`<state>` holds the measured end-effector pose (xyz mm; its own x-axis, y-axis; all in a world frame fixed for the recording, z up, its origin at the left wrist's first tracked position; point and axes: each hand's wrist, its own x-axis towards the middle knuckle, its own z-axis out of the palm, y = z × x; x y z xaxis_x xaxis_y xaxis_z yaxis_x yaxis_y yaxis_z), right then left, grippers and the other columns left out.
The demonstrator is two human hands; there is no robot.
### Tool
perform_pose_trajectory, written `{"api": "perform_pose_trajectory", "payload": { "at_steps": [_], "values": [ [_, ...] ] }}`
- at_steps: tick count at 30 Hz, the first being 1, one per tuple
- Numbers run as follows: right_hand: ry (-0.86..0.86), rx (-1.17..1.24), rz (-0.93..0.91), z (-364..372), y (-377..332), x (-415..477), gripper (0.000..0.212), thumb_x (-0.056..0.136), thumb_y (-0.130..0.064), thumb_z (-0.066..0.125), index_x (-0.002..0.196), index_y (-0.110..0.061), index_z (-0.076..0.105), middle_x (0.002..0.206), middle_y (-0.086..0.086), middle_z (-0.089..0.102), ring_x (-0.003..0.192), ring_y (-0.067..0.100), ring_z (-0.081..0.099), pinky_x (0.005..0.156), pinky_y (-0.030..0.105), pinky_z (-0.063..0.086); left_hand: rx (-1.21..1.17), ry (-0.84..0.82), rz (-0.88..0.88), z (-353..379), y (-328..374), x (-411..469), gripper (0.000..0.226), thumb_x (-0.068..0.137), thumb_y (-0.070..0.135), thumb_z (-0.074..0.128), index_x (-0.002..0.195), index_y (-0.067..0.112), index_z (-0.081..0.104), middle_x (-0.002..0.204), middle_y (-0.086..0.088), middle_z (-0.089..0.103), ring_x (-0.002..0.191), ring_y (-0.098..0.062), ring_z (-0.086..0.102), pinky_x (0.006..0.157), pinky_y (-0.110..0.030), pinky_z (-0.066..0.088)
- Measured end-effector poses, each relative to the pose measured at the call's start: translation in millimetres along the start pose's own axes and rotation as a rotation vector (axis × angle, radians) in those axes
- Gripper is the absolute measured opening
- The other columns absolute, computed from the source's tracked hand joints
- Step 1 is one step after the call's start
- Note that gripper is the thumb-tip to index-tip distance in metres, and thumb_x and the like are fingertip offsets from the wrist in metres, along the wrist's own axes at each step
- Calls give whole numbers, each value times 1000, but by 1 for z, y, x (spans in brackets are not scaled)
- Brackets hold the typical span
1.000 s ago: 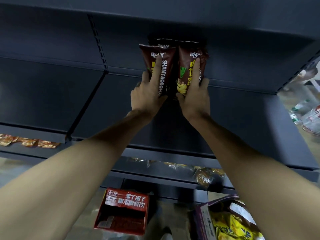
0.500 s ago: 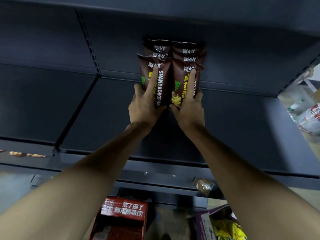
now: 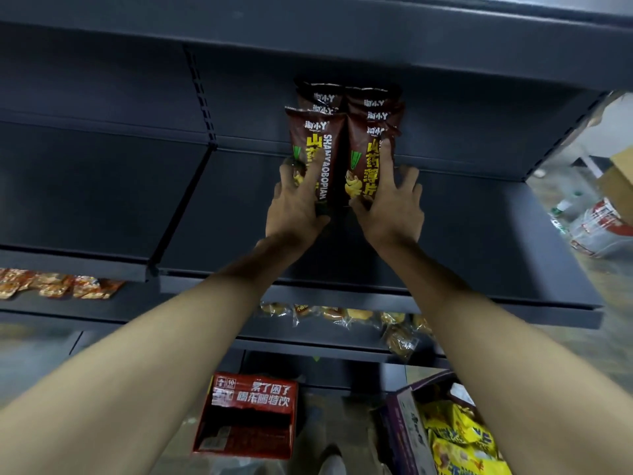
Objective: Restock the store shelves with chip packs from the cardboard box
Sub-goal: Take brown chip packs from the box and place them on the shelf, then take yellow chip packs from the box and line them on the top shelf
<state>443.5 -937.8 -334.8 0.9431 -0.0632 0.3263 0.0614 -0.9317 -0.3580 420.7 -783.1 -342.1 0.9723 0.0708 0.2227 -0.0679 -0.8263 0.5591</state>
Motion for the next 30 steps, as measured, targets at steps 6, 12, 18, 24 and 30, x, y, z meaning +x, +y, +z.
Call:
{"api": "perform_pose_trajectory", "payload": {
  "at_steps": [6,12,18,24,30],
  "values": [
    [-83,-31,48,-40,-1,-23,75,86,-43,65,148,-31,25,140,14,36,125,37,40,88,50,47,322,-64,200,-35,17,-16,80,80,30,73,146,29,28,144,-8,33,122,-35,46,86,-50,52],
    [-156,-157,136,-105,37,-69,63,91,-43,61,144,-24,33,147,14,30,130,36,36,94,47,45,444,-249,386,-51,76,-34,57,85,36,67,136,23,45,130,-9,55,112,-35,57,82,-43,51],
    [-48,-163,323,-138,116,-150,52,93,-39,56,138,-15,43,135,15,43,118,39,48,83,45,47,406,-335,529,-21,138,-91,51,87,38,62,133,22,46,130,-8,55,111,-34,56,76,-37,44],
    [-142,-121,515,-134,217,-246,46,90,-33,59,133,-16,51,132,13,46,119,36,49,88,43,45,433,-432,632,59,190,-161,30,85,32,55,111,18,58,108,-10,65,91,-37,64,67,-36,44],
    [-432,-124,602,-129,317,-296,49,89,-33,62,132,-14,48,129,17,47,119,39,50,90,46,45,493,-602,629,151,235,-212,29,87,34,57,110,16,58,108,-13,63,93,-36,61,61,-32,37]
  ]
}}
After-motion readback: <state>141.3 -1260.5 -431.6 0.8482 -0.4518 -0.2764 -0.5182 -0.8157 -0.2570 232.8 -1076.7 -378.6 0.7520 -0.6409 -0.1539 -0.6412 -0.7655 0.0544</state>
